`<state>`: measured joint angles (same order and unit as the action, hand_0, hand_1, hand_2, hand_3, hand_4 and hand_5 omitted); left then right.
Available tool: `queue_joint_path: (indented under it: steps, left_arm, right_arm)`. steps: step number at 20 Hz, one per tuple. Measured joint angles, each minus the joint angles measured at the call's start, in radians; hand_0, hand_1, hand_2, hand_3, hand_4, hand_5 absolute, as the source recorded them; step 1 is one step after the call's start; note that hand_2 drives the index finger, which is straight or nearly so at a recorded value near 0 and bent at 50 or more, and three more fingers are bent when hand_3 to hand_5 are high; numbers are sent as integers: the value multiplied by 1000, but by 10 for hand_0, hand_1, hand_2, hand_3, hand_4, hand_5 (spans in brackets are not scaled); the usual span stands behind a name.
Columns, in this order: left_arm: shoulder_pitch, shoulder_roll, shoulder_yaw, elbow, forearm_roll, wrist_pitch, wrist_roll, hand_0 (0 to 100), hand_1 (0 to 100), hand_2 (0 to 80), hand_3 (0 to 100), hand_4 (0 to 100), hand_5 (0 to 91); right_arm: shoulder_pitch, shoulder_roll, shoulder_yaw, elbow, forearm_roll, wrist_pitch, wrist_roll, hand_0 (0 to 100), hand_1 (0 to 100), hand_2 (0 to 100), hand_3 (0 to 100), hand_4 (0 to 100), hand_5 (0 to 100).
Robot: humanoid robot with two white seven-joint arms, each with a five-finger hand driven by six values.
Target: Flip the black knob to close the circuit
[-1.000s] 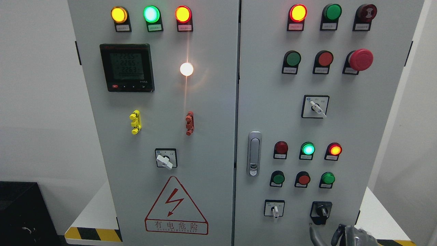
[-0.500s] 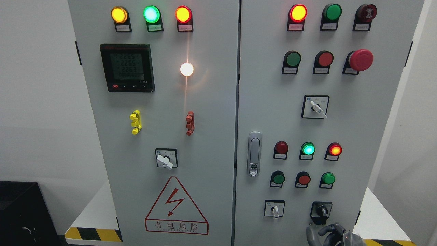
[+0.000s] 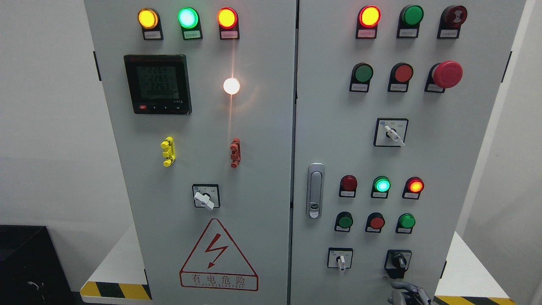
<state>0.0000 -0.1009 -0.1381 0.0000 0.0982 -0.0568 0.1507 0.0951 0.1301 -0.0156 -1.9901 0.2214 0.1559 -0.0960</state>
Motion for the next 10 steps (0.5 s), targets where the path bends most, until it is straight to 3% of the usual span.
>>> queue_joint_path:
  steps: [5, 10]
  left_arm:
    - [0, 0, 0, 0, 0, 0, 0, 120, 556, 0, 0, 0, 0]
    - [0, 0, 0, 0, 0, 0, 0, 120, 556, 0, 0, 0, 0]
  right_arm:
    - [31, -1, 6, -21, -137, -71, -3, 0, 119, 157, 356, 315, 181]
    - [71, -3, 9, -36, -229, -139, 19, 0, 110, 136, 334, 293, 138]
